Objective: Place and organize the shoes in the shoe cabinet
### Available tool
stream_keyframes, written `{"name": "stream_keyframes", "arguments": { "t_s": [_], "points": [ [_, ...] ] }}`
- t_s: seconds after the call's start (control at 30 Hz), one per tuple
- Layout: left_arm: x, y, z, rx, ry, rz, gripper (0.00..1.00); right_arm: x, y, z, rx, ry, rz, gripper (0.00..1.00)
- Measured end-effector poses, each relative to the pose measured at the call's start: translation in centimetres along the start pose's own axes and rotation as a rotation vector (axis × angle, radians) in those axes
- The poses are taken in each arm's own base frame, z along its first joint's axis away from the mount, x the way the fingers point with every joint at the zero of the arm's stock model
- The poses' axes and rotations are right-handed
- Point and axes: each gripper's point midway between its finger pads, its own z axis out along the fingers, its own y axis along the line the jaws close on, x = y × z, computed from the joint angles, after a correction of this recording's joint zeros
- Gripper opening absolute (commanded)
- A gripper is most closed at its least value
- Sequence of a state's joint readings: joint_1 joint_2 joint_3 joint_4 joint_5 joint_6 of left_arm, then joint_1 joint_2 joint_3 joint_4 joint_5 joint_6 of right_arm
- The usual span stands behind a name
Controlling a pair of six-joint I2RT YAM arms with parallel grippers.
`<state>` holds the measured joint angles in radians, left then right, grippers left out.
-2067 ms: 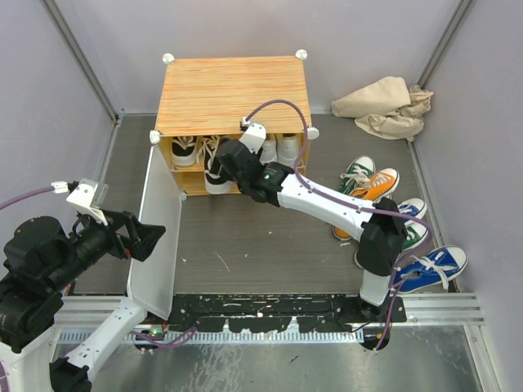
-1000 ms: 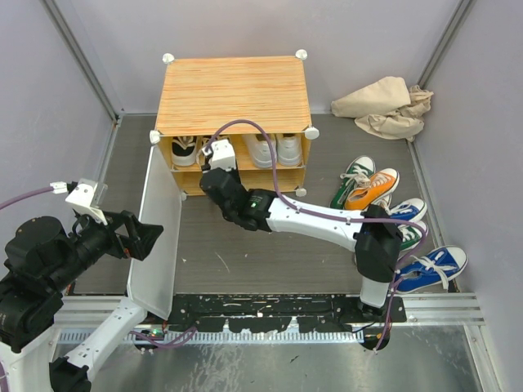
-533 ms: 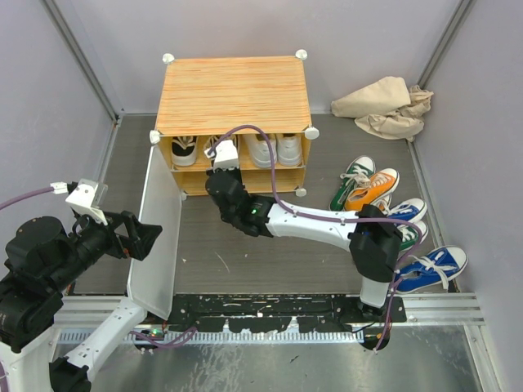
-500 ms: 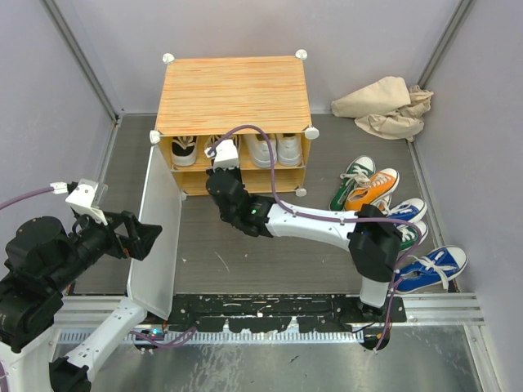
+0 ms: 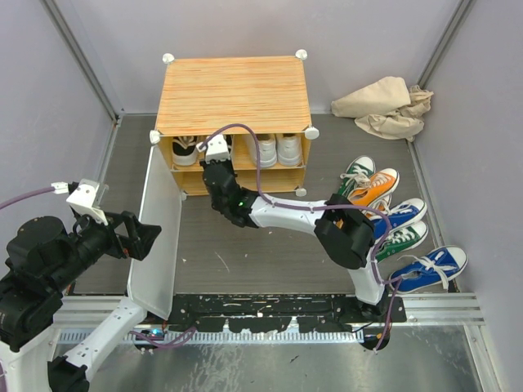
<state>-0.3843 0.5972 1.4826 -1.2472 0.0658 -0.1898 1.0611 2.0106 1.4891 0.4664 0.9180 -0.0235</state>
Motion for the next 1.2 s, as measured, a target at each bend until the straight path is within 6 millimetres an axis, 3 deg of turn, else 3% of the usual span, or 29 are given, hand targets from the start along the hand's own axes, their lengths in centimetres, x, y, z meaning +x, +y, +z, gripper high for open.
{"name": "stream_keyframes", "arguments": {
  "t_s": [0.23, 0.33, 0.43, 0.63, 0.67, 0.73, 0.87, 1.07, 1.17, 1.2],
  "points": [
    [0.0, 0.1, 0.0, -0.006, 0.0, 0.005, 0.98, -0.7, -0.5, 1.5, -0.004, -0.01, 0.033, 0.03],
    [0.0, 0.2, 0.0, -0.009, -0.001, 0.006, 0.98, -0.1, -0.2, 1.9, -0.006, -0.003, 0.03, 0.12],
    [0.0, 0.2, 0.1, -0.01, 0.001, 0.007, 0.98, 0.4, 0.2, 2.2, -0.008, 0.0, 0.034, 0.32],
    [0.2, 0.3, 0.2, -0.012, 0.008, 0.007, 0.98, 0.6, 0.3, 2.4, -0.009, 0.004, 0.073, 0.9],
    [0.2, 0.3, 0.2, -0.012, 0.008, 0.007, 0.98, 0.9, 0.2, 2.1, -0.01, 0.011, 0.064, 0.97],
    [0.2, 0.3, 0.2, -0.012, 0.008, 0.007, 0.98, 1.7, -0.1, 1.6, -0.005, 0.031, 0.039, 1.0],
    [0.2, 0.3, 0.2, -0.012, 0.008, 0.007, 0.98, 2.0, 0.0, -0.9, 0.016, 0.056, -0.043, 1.0],
    [0.2, 0.3, 0.2, -0.011, 0.009, 0.007, 0.98, 0.1, 0.7, -9.3, -0.028, 0.106, -0.154, 1.0],
    [0.3, 0.2, 0.2, -0.009, 0.009, 0.007, 0.98, -1.3, -1.7, -12.6, -0.025, 0.178, -0.105, 1.0],
    [0.3, 0.2, 0.2, -0.009, 0.009, 0.008, 0.98, -1.8, -3.9, -13.2, 0.01, 0.207, -0.065, 1.0]
  ]
}}
